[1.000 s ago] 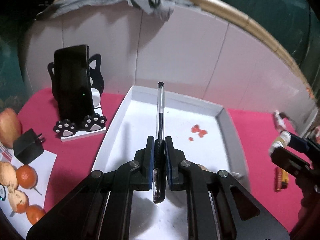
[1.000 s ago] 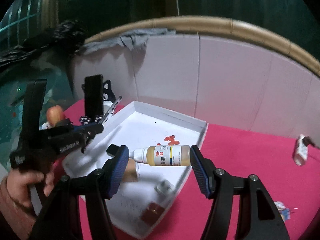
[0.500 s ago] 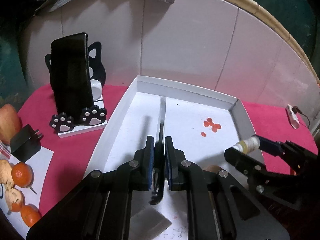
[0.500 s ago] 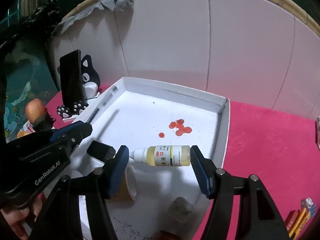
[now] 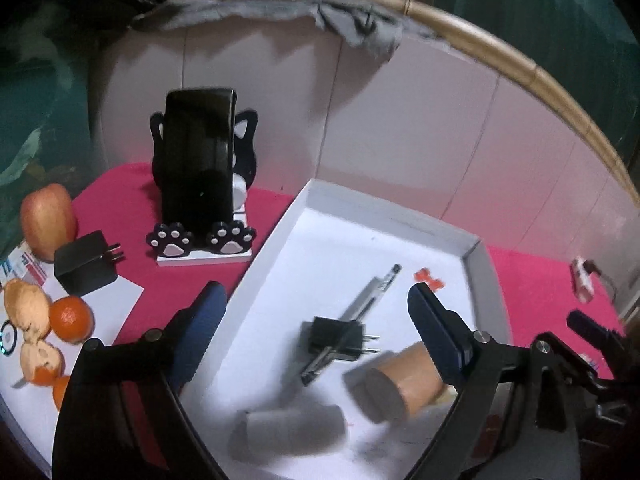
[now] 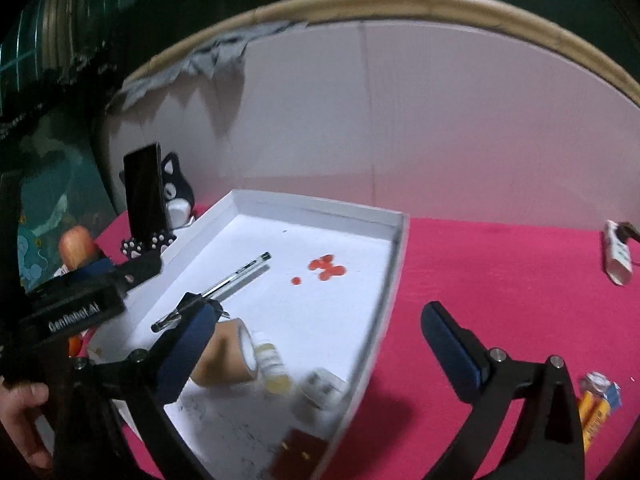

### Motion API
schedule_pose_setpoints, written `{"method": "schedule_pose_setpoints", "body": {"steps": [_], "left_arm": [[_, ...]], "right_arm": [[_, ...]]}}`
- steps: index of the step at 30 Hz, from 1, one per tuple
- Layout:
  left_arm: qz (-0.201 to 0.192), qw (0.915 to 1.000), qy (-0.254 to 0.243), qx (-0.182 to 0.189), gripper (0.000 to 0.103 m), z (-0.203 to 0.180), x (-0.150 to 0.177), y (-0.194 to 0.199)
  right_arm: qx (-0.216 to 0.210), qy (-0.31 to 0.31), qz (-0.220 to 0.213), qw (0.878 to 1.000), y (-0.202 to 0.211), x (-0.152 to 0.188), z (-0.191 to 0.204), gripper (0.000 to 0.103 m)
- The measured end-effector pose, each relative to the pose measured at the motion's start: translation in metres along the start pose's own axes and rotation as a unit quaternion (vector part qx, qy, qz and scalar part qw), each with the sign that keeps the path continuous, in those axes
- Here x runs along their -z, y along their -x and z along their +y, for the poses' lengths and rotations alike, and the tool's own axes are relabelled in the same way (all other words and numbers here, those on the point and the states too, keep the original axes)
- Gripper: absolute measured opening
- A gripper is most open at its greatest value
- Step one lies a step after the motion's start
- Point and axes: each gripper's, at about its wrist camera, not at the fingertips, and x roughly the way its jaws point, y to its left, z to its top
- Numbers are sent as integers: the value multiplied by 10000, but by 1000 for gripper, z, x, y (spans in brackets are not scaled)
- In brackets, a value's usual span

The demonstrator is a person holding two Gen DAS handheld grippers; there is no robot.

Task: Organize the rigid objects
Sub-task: 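Carry the pen and dropper bottle into the white tray and open both tools, then grasp the red lighter with the left tool while the right tool grasps a yellow lighter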

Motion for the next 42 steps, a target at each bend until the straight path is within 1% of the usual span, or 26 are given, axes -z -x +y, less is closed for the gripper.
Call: {"method": "schedule_pose_setpoints", "body": {"steps": [2,5,9,11,15,17,19,22,25,26,27,28,30,32,37,42], "left_arm": [[-68,9999,4,158,93,-8,2,9],[-87,9988,-168,443,93,-31,5,16],[-34,9943,-566,903,93,-71,13,27],[45,9905,-801,1118,93,-92,20,31],[354,9802,-1136,1582,93,-133,37,30],[452,9750,-1312,1734,93,-152,46,32],[531,9696,-1515,1847,93,-169,54,33],[668,9644,-1667,1939,93,-185,64,32],[759,9628,-1719,1940,93,-189,70,29],[785,9625,-1731,1935,93,-189,72,28],[801,9625,-1734,1927,93,-188,73,26],[812,9627,-1734,1914,93,-189,74,26],[821,9626,-1726,1918,93,-187,75,26],[814,9628,-1720,1918,93,-185,75,28],[888,9620,-1743,1905,93,-190,80,23],[1063,9552,-2052,1847,93,-206,88,9]], "right_arm": [[31,-86,-93,9999,15,4,-11,103],[152,-218,-196,9995,36,14,-35,103],[530,-215,-170,9982,63,32,-80,103],[699,-210,-116,9973,74,45,-106,103],[842,-288,224,9958,91,75,-155,103],[951,-345,438,9939,93,89,-171,103],[1023,-391,557,9924,93,99,-178,103],[1043,-319,766,9911,91,107,-180,103],[992,-91,886,9911,81,109,-173,103],[1040,-13,924,9903,76,108,-170,100],[1132,33,977,9888,71,108,-171,93],[1240,44,1041,9868,66,109,-172,89],[1366,-77,1212,9832,55,109,-178,79],[1289,-308,1224,9836,52,109,-184,78],[1268,-340,1218,9838,43,104,-177,78],[1189,-378,1187,9851,35,100,-171,80]]}}
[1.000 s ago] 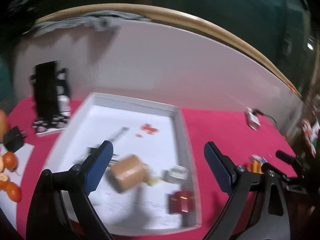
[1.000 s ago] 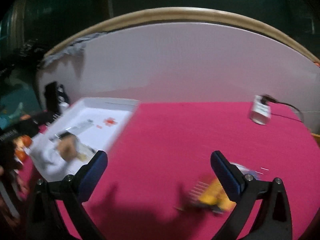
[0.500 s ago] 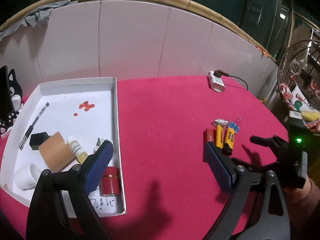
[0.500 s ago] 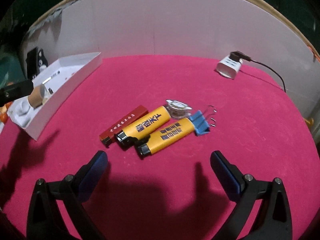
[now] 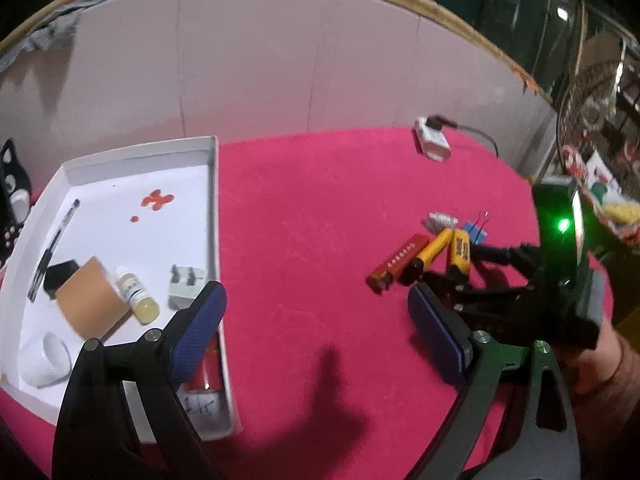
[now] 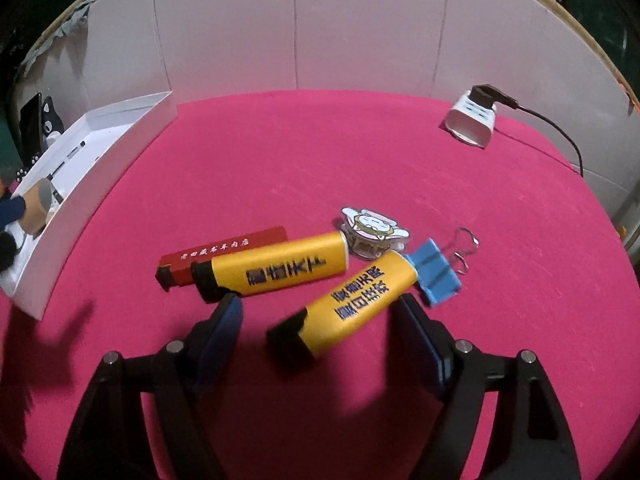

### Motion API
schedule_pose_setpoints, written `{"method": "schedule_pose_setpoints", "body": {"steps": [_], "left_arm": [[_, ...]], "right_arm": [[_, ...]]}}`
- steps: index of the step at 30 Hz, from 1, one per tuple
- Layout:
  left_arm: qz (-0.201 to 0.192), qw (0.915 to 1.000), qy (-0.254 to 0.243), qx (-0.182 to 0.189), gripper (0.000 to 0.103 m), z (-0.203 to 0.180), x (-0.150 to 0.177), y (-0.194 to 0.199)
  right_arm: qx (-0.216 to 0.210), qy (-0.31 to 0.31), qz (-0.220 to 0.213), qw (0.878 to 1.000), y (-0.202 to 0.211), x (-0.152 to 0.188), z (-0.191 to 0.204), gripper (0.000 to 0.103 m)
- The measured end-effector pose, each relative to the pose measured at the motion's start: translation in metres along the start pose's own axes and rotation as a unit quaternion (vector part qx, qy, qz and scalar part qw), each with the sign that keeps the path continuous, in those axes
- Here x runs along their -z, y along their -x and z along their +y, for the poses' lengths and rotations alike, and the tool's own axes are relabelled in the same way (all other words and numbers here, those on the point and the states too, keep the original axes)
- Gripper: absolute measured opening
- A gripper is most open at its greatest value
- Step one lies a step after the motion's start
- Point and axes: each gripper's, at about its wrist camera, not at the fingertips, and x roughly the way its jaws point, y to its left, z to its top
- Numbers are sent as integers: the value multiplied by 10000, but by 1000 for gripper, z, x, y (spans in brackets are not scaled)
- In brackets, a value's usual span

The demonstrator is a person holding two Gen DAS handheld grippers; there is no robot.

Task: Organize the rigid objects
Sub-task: 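Grasp the red lighter with the left tool while the right tool grasps a yellow lighter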

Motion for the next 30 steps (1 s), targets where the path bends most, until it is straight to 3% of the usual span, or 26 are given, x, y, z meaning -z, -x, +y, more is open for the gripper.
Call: {"method": "schedule_pose_setpoints", "body": {"steps": [2,6,9,12,16,17,18,22,27,30], "left_arm": [[159,9998,-122,-11,93,-5,-3,-12],[414,9975,-564,-19,93,-18,-11,-38],[584,9955,-731,-151,93,-24,-20,-59],[801,9922,-949,-119,93,-33,-25,-79],[919,9825,-1620,77,92,-59,-20,-92],[926,9802,-1751,64,90,-64,-19,-94],[970,9777,-1864,35,82,-68,-18,-98],[1033,9748,-1961,235,63,-74,-21,-106],[1004,9703,-2189,226,61,-86,-24,-111],[983,9682,-2289,215,61,-92,-25,-112]], "right_arm": [[-62,-29,-23,10000,-1,-1,-8,77],[-69,-123,-117,9998,14,14,-28,37],[-134,-331,-138,9993,28,30,-50,26],[-140,-538,-96,9984,42,46,-70,25],[-496,-829,-181,9952,46,51,-82,27],[-552,-858,-189,9946,46,50,-83,27],[-572,-849,-193,9946,45,48,-82,27],[-532,-315,-165,9980,36,33,-64,27],[-317,140,-50,9994,16,14,-45,28],[-169,62,-129,9998,11,9,-43,28]]}}
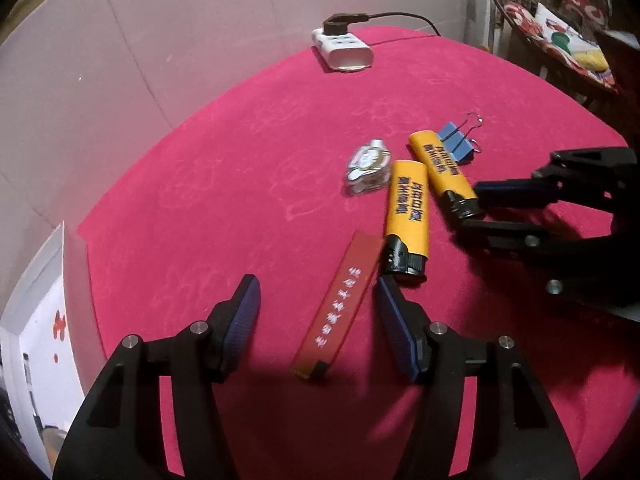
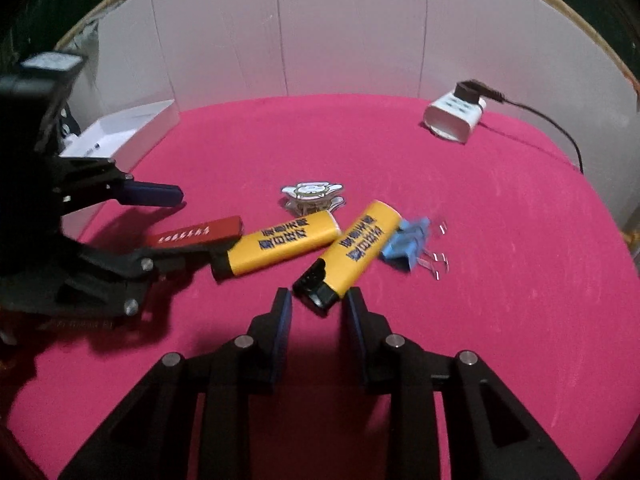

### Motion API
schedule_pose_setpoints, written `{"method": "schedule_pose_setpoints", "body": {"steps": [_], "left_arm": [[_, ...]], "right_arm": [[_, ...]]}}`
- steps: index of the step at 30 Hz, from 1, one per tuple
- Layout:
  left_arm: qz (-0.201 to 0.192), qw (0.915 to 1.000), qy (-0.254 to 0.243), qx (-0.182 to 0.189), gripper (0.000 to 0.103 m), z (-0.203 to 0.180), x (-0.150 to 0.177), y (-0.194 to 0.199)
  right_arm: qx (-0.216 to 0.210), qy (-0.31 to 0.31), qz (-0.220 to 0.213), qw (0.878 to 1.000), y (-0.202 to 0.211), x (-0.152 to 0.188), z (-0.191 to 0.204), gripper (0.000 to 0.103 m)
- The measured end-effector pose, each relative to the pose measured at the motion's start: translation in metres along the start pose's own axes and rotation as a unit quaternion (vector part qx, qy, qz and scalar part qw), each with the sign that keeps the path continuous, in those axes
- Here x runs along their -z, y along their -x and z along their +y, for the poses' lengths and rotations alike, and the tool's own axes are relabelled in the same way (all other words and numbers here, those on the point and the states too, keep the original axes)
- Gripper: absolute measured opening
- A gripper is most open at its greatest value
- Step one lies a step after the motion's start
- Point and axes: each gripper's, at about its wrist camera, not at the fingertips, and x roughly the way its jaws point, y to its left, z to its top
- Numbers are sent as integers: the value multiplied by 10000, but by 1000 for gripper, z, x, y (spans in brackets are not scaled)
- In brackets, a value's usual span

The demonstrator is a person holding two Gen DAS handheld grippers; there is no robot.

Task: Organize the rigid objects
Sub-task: 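Grasp the red lighter with the left tool while the right tool grasps a yellow lighter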

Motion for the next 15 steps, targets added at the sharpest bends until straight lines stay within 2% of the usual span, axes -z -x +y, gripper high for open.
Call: {"method": "schedule_pose_setpoints", "body": {"steps": [2,4,6,8,10,13,15], "left_arm": [[20,10000,32,56,61,1,-2,-1],[42,9998,124,164,61,2,-3,-3],[56,9993,210,289,62,6,2,-1],[38,9993,227,300,62,8,4,-1],[-8,9995,301,98,65,13,6,-1],[-26,9985,534,62,65,22,7,-3],[-34,9988,492,-54,65,23,4,-5]], "right_arm": [[-196,-231,10,9995,0,-1,-7,33],[-572,-656,38,9962,4,-1,-20,47],[-515,-836,-30,9952,9,3,-25,83],[-268,-727,-37,9970,9,7,-20,84],[-79,-571,-68,9983,8,7,-12,83],[1,-424,-51,9991,2,1,2,83],[260,-290,31,9992,-6,-4,9,82]]}}
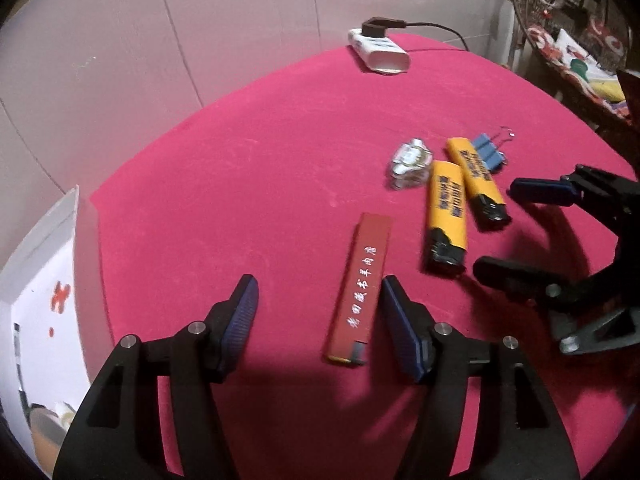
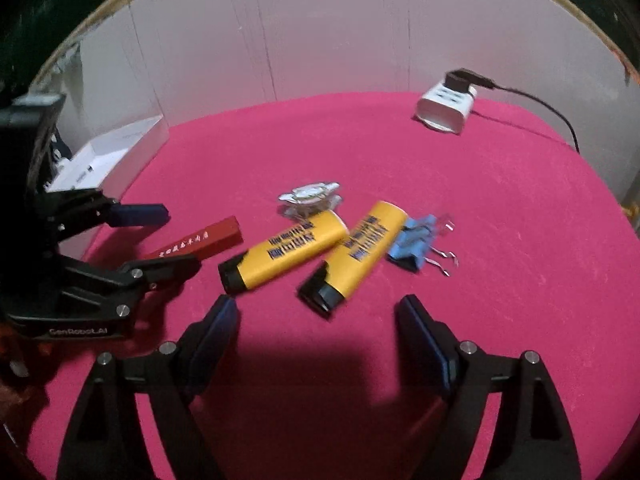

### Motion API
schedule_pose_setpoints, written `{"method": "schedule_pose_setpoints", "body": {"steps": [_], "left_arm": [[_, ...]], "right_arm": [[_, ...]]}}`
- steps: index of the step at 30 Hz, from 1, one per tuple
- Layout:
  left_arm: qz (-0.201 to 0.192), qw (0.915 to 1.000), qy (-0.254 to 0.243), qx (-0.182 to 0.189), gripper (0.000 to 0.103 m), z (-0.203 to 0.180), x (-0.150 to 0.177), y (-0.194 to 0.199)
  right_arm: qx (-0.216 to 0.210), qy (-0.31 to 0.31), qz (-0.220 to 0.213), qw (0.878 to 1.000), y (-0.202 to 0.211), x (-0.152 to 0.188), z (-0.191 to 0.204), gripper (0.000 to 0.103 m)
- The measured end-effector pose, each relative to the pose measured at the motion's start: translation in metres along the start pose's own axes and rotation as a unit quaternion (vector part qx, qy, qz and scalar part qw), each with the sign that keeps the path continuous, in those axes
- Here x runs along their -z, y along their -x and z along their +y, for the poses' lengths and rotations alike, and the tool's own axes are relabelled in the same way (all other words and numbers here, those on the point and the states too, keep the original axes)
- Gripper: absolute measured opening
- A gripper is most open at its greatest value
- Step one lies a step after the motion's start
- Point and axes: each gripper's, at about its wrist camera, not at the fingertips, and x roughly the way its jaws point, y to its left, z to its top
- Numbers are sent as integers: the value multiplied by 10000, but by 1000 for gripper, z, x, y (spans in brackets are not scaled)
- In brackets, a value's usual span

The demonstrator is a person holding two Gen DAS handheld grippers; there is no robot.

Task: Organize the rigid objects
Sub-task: 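Grasp the red lighter with the left tool while the right tool grasps a yellow lighter, then carry the red and yellow lighters into the white tray and open both tools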

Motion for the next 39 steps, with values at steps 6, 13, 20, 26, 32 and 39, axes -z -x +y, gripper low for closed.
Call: {"method": "schedule_pose_setpoints", "body": {"steps": [6,13,20,26,32,39], "left_arm": [[-121,9980,-535,-310,62,-19,-7,-2],[-293,9991,-290,-79,17,-27,0,2],[-411,9962,679,368,17,-3,22,21],[-861,9913,892,450,16,-5,33,63],[-1276,9866,953,362,16,-4,31,102],[-1571,9783,1347,33,16,22,42,133]], "right_arm": [[241,-44,-18,9997,-7,-7,-8,61],[206,-48,-119,9997,-5,-10,-13,22],[-235,-837,-558,9947,33,10,-35,22],[-679,-1342,-1130,9822,84,14,-43,22],[-946,-1134,-1515,9774,119,0,-24,22],[-1143,-734,-1589,9779,137,-17,6,22]]}}
